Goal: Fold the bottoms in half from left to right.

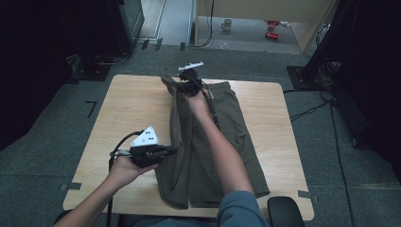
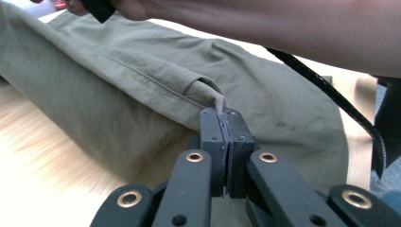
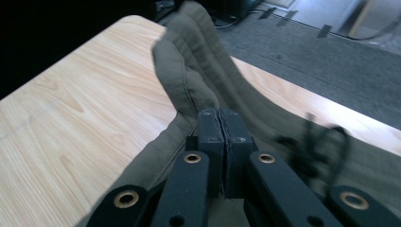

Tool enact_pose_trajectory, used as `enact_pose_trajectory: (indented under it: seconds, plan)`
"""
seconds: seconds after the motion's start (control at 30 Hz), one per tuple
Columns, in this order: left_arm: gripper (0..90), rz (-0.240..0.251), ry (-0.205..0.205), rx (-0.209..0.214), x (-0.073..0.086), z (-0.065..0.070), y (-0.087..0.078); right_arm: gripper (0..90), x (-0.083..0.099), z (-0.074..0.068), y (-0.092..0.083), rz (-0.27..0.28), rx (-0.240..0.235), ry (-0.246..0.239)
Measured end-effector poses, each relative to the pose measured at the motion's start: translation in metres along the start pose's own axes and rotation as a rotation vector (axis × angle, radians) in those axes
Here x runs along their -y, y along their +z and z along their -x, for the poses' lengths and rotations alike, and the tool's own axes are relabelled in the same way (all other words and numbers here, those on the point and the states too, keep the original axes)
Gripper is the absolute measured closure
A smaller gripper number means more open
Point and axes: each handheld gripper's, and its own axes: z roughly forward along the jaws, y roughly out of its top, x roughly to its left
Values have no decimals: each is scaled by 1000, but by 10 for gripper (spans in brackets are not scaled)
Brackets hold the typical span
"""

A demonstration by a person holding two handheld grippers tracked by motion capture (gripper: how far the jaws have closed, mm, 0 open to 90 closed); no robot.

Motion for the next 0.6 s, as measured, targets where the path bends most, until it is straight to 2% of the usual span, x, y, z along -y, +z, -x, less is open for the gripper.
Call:
enact_pose_trajectory:
  seconds: [0.03,0.07,0.13,0.17,0.2,0.23,0.3,0.33,0.4,0.43,0.47,0.5,0.6]
  plan:
    - [898,-2,7,12,-5,4,11,889,5,14,-9,1,17,14]
    - [898,-2,7,12,-5,4,11,889,5,14,-9,1,17,14]
    - [898,-11,13,26,-10,7,23,889,11,28,-16,-3,34,32]
    - [898,-21,18,43,-13,11,35,889,17,41,-23,0,50,47]
    - [898,-21,18,43,-13,11,35,889,20,48,-27,-1,58,58]
    - [898,-25,22,46,-15,14,42,889,20,48,-27,-1,58,58]
    - [897,-33,38,51,-19,19,54,889,26,60,-33,-4,74,75]
    - [898,-42,49,59,-21,23,67,889,32,72,-39,-17,95,89]
    - [897,-44,45,63,-23,25,73,889,38,82,-43,-22,116,96]
    - [897,-47,52,66,-24,27,79,889,38,82,-43,-22,116,96]
    - [896,-50,56,67,-25,29,85,889,44,92,-47,-34,140,107]
    - [896,-55,55,70,-25,31,90,889,44,92,-47,-34,140,107]
    - [894,-82,57,70,-21,33,109,888,53,106,-51,-51,179,116]
